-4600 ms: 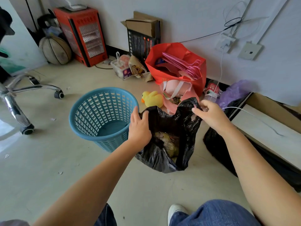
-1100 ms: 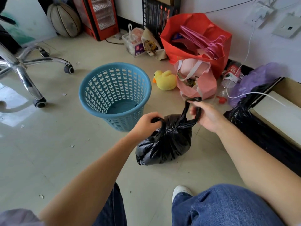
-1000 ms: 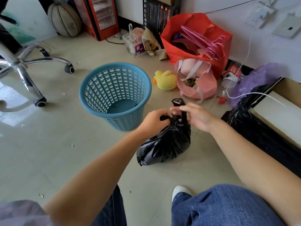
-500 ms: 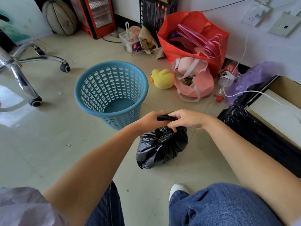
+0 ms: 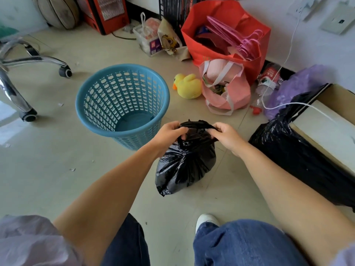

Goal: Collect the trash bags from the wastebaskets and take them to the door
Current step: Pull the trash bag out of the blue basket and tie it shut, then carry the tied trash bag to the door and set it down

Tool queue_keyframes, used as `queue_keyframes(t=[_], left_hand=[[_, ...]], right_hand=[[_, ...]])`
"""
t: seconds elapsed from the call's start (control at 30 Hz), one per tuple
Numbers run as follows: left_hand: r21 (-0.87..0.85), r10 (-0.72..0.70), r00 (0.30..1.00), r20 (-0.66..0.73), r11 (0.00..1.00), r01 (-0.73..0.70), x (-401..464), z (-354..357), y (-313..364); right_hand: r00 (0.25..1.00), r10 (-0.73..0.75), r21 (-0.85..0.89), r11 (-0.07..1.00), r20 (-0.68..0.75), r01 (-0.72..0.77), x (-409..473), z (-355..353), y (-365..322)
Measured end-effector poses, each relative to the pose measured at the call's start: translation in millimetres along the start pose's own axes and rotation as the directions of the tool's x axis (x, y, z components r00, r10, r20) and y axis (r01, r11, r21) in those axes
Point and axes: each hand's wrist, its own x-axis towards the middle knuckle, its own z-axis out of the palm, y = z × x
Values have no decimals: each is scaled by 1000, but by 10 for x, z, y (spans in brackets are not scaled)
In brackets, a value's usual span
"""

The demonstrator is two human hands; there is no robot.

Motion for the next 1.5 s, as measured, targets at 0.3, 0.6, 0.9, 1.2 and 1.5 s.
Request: queue_keyframes(t=[0.3, 0.6, 0.9, 1.2, 1.5], left_hand=[[601, 57, 990, 128, 790, -123, -475, -37, 1270], [777, 27, 972, 232, 596, -202, -1309, -169, 3415], [792, 132, 893, 430, 419, -444, -2172, 158, 4868], [664, 176, 687, 705, 177, -727, -3181, 1225, 5397], [310, 18, 313, 950, 96, -946, -4376, 3429, 5330]], right_hand=[[991, -109, -381, 915, 73, 129, -620, -646, -1092], [978, -177, -581, 787, 111, 208, -1617, -1749, -2807], [964, -253, -637, 758, -84, 143, -2952, -2625, -3768], [919, -142, -627, 768, -368, -133, -4726, -3016, -3518], [712, 156, -365, 772, -684, -520, -7031, -3432, -2499]])
